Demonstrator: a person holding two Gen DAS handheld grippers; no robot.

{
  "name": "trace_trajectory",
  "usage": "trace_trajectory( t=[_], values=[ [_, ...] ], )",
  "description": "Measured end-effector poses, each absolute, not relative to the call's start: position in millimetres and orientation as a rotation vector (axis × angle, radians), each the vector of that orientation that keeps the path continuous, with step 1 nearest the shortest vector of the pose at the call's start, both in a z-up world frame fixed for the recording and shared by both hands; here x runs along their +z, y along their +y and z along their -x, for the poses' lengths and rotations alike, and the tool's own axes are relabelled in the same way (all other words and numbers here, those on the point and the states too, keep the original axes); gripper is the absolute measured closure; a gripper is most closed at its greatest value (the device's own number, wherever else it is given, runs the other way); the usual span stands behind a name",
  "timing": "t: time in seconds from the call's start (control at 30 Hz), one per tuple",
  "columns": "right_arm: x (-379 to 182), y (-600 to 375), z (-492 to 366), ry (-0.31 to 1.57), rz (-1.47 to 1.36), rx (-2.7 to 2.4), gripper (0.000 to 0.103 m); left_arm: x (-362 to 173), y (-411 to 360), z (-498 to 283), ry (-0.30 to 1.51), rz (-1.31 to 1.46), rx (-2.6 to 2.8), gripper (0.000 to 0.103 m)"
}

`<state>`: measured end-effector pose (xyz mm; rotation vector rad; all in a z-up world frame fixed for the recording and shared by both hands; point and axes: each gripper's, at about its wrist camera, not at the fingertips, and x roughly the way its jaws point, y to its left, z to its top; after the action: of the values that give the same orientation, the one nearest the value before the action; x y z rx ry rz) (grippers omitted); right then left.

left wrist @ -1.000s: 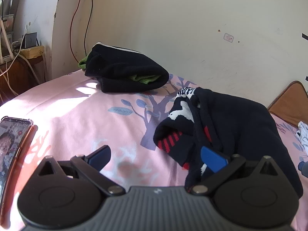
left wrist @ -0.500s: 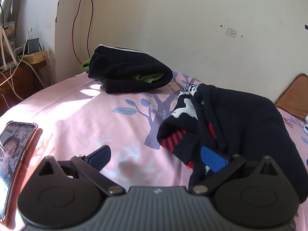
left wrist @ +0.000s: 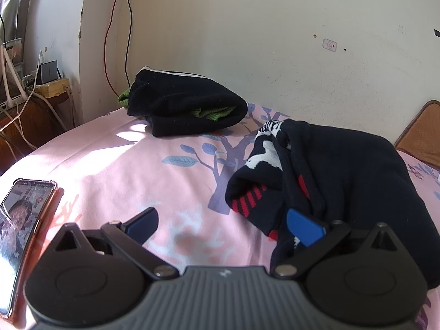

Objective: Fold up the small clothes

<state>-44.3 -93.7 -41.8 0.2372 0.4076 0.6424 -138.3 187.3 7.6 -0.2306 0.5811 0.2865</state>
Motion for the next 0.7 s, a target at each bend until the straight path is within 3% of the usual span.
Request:
trace_trajectory(
  t=[0.7],
  values=[
    [-41.6,-89.3,43.6,0.424,-0.225,0.604,0.000,3.7,203.1,136.6,0.607,0.328,0.243,0.000]
  ],
)
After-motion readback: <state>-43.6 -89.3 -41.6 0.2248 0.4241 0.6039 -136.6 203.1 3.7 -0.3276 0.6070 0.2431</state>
